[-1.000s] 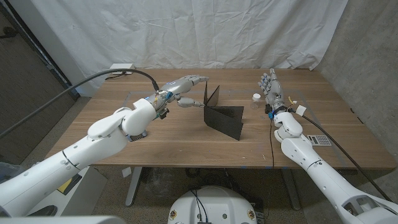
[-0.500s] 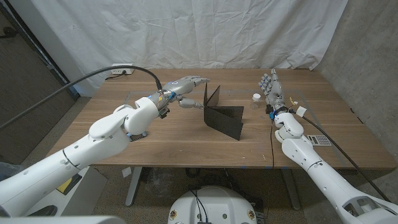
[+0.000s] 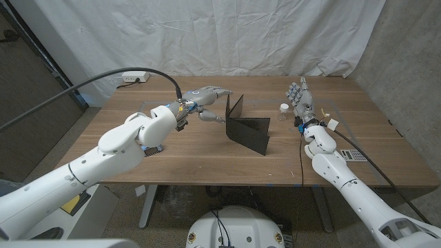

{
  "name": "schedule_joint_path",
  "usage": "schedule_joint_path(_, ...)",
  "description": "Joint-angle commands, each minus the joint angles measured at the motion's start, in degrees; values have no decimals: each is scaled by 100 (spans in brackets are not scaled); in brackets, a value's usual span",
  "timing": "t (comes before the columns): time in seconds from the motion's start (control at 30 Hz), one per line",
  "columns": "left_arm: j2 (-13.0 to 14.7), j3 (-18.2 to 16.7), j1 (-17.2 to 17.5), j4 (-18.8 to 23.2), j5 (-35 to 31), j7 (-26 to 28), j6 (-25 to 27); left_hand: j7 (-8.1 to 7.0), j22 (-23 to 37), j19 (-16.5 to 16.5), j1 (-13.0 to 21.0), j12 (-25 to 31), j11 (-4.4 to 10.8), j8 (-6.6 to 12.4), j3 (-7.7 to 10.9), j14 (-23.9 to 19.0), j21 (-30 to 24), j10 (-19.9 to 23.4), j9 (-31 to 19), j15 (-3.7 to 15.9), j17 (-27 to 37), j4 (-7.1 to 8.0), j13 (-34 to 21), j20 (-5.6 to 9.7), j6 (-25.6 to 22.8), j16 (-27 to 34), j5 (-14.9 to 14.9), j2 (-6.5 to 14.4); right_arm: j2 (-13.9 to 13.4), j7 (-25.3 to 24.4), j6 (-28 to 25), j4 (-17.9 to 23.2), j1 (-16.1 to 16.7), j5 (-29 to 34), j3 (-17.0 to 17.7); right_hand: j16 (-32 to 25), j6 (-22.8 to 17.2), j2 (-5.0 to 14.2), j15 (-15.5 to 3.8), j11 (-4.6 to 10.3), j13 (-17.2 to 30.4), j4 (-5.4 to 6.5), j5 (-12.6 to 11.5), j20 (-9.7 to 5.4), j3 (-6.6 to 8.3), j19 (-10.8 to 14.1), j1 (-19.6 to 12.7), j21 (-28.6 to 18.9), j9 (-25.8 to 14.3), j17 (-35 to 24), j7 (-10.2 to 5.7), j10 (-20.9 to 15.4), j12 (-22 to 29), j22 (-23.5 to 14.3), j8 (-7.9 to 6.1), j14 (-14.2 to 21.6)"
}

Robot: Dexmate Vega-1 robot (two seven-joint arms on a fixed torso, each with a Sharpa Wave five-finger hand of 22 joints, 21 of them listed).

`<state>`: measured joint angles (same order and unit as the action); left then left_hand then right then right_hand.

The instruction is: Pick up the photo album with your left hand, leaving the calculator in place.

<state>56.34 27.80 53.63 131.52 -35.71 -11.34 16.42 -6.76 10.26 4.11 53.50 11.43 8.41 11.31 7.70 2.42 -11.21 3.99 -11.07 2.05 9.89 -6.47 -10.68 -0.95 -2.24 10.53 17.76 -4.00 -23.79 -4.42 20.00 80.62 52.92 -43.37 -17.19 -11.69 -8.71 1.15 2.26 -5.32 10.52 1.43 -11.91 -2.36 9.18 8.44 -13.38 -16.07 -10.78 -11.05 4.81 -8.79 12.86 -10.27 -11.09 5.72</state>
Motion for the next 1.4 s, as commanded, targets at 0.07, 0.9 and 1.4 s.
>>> schedule_joint_path(0.07,30,130,-143,115,-275,-427,148,-19,23,35,59,-13,45,-27,-41,84,-20,-84,-12,369,17,-4,-18,-108,100,-34,-16,-20,36,39,-23,6,39,-100,12,20,-28,15,43,-44,22,-22,25,-130,-23,-6,42,14,-15,-34,4,-22,-28,-28,-35,-20)
schedule_joint_path(0.9,-434,676,-771,-120,-1487,-1252,89,-65,32,119,73,-6,176,-22,-115,206,-15,-163,-17,281,30,17,-22,-190,223,-23,-6,-16,87,56,45,-2,94,-161,37,25,-23,20,44,-45,24,-26,29,-123,-38,4,60,50,-15,-35,12,-20,-34,-31,-33,-19)
schedule_joint_path(1.4,-765,954,-1043,-371,-1938,-1672,-200,-324,33,103,122,74,361,103,-162,106,-38,95,-13,358,27,18,-16,-190,-110,28,7,0,139,128,64,-92,52,-221,38,29,-27,22,46,-56,24,-32,29,-118,-46,3,66,73,-15,-34,8,-18,-38,-32,-34,-21)
